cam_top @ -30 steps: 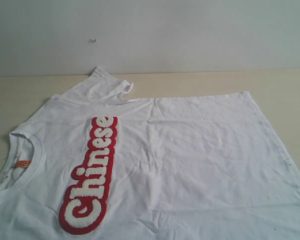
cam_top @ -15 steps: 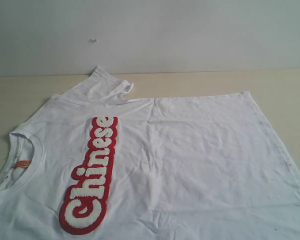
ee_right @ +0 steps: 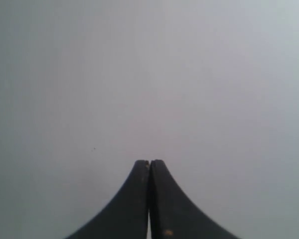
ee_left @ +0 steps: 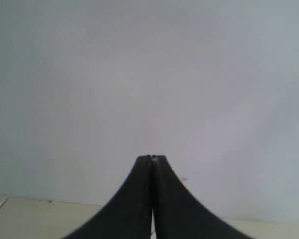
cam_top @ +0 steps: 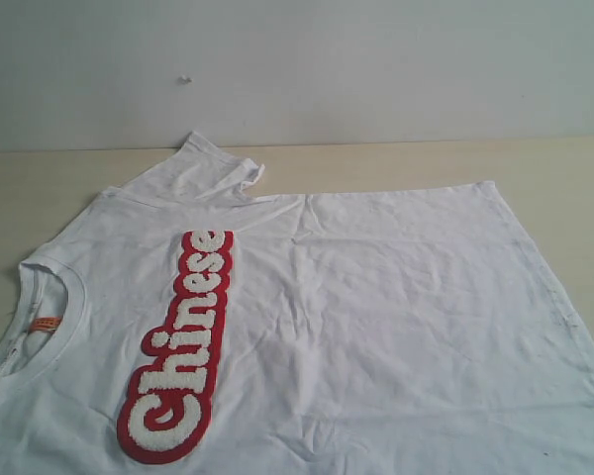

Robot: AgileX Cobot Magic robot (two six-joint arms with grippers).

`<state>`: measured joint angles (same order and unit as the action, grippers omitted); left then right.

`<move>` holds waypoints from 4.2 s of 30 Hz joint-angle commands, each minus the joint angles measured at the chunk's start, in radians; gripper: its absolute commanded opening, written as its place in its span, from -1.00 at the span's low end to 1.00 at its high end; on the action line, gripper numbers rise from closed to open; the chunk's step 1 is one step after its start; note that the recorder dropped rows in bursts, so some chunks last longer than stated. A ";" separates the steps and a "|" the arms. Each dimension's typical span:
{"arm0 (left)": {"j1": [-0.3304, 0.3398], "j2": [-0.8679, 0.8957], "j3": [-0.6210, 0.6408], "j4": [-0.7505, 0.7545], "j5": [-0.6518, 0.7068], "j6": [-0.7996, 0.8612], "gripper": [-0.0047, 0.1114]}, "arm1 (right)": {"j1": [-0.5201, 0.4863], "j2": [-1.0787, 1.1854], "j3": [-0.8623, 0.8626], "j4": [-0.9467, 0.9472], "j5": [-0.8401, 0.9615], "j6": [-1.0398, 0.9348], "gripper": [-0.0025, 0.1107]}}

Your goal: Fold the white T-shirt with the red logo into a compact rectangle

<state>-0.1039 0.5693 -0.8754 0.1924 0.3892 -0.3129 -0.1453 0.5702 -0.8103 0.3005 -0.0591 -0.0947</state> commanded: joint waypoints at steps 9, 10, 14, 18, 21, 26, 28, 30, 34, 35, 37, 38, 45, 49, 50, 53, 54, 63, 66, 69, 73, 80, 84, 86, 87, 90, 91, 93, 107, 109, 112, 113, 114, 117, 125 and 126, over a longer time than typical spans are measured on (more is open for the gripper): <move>-0.178 0.668 -0.478 -0.367 0.341 1.247 -0.92 | 0.053 0.597 -0.558 -0.069 0.857 -0.862 -0.96; -0.178 0.701 -0.490 -0.382 0.377 1.287 -0.92 | 0.053 0.625 -0.567 -0.069 0.898 -0.935 -0.96; -0.176 0.861 -0.496 -0.390 0.501 1.547 -0.92 | 0.053 0.749 -0.569 -0.075 1.020 -1.160 -0.96; -0.175 0.986 -0.496 -0.368 0.592 1.711 -0.92 | 0.053 0.898 -0.569 -0.154 1.129 -1.206 -0.96; -0.175 1.039 -0.494 -0.289 0.616 1.711 -0.92 | 0.053 0.992 -0.569 -0.232 1.203 -1.214 -0.96; -0.175 1.155 -0.423 -0.201 0.619 1.728 -0.92 | 0.088 1.138 -0.551 -0.240 1.251 -1.216 -0.96; -0.175 1.186 -0.405 -0.174 0.615 1.727 -0.92 | 0.121 1.175 -0.540 -0.240 1.238 -1.222 -0.96; -0.175 1.209 -0.392 -0.166 0.608 1.727 -0.92 | 0.141 1.212 -0.539 -0.230 1.234 -1.220 -0.96; -0.175 1.220 -0.390 -0.184 0.608 1.727 -0.92 | 0.163 1.233 -0.539 -0.228 1.209 -1.220 -0.93; -0.175 1.220 -0.390 -0.184 0.608 1.727 -0.90 | 0.169 1.233 -0.539 -0.226 1.203 -1.216 -0.87; -0.175 1.220 -0.390 -0.184 0.610 1.727 -0.73 | 0.175 1.234 -0.539 -0.226 1.196 -1.211 -0.68; -0.175 1.218 -0.389 -0.192 0.616 1.727 -0.58 | 0.175 1.234 -0.539 -0.226 1.194 -1.211 -0.54; -0.175 1.194 -0.327 -0.213 0.544 1.700 0.81 | 0.175 1.234 -0.539 -0.212 1.168 -1.211 0.34; -0.175 1.194 -0.302 -0.213 0.532 1.671 0.89 | 0.175 1.242 -0.539 -0.100 1.154 -1.200 0.48; -0.175 1.194 -0.297 -0.213 0.532 1.671 0.89 | 0.175 1.242 -0.539 -0.073 1.158 -1.196 0.48; -0.175 1.194 -0.290 -0.213 0.532 1.671 0.89 | 0.175 1.242 -0.539 -0.064 1.143 -1.222 0.48; -0.175 1.194 -0.287 -0.213 0.532 1.671 0.89 | 0.175 1.242 -0.539 -0.070 1.143 -1.227 0.48; -0.175 1.194 -0.288 -0.228 0.529 1.671 0.89 | 0.175 1.249 -0.539 -0.156 1.159 -1.239 0.63; -0.175 1.194 -0.288 -0.229 0.492 1.673 0.89 | 0.175 1.257 -0.539 -0.174 1.167 -1.250 0.73; -0.175 1.194 -0.288 -0.229 0.503 1.673 0.89 | 0.175 1.273 -0.539 -0.182 1.186 -1.250 0.76; -0.174 1.211 -0.288 -0.179 0.555 1.710 0.89 | 0.175 1.308 -0.539 -0.199 1.208 -1.269 0.76; -0.141 1.252 -0.288 -0.141 0.521 1.723 0.89 | 0.175 1.357 -0.539 -0.267 1.256 -1.427 0.76; -0.099 1.278 -0.288 -0.144 0.507 1.723 0.89 | 0.175 1.374 -0.539 -0.272 1.218 -1.418 0.76; -0.080 1.295 -0.288 -0.147 0.499 1.723 0.89 | 0.172 1.375 -0.539 -0.272 1.170 -1.361 0.76; -0.075 1.306 -0.288 -0.147 0.485 1.723 0.89 | 0.172 1.377 -0.539 -0.272 1.141 -1.324 0.76; -0.065 1.339 -0.288 -0.149 0.423 1.725 0.89 | 0.172 1.381 -0.539 -0.275 1.104 -1.318 0.76; -0.065 1.349 -0.288 -0.153 0.402 1.726 0.89 | 0.172 1.381 -0.539 -0.275 1.102 -1.345 0.76; -0.065 1.368 -0.288 -0.153 0.370 1.726 0.89 | 0.172 1.381 -0.539 -0.275 1.102 -1.379 0.76; -0.056 1.461 -0.303 -0.155 0.371 1.816 0.89 | 0.172 1.409 -0.539 -0.275 1.073 -1.384 0.76; -0.047 1.477 -0.337 -0.161 0.440 1.819 0.89 | 0.172 1.413 -0.539 -0.272 1.073 -1.384 0.76; -0.028 1.489 -0.399 -0.210 0.522 1.823 0.89 | 0.172 1.417 -0.539 -0.272 1.073 -1.384 0.76; -0.022 1.492 -0.418 -0.226 0.543 1.829 0.89 | 0.172 1.419 -0.539 -0.272 1.073 -1.384 0.76; -0.017 1.492 -0.429 -0.226 0.554 1.847 0.89 | 0.172 1.419 -0.539 -0.272 1.069 -1.384 0.76; -0.014 1.494 -0.439 -0.232 0.563 1.856 0.89 | 0.172 1.419 -0.539 -0.274 1.069 -1.384 0.76; -0.014 1.532 -0.439 -0.269 0.563 1.856 0.89 | 0.172 1.419 -0.539 -0.279 1.060 -1.386 0.76; -0.014 1.537 -0.439 -0.275 0.563 1.856 0.89 | 0.172 1.419 -0.539 -0.279 1.055 -1.386 0.76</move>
<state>-0.1194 2.0902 -1.3104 -0.0527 0.9432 1.5370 0.0267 1.9911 -1.3515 0.0273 1.0082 -1.4728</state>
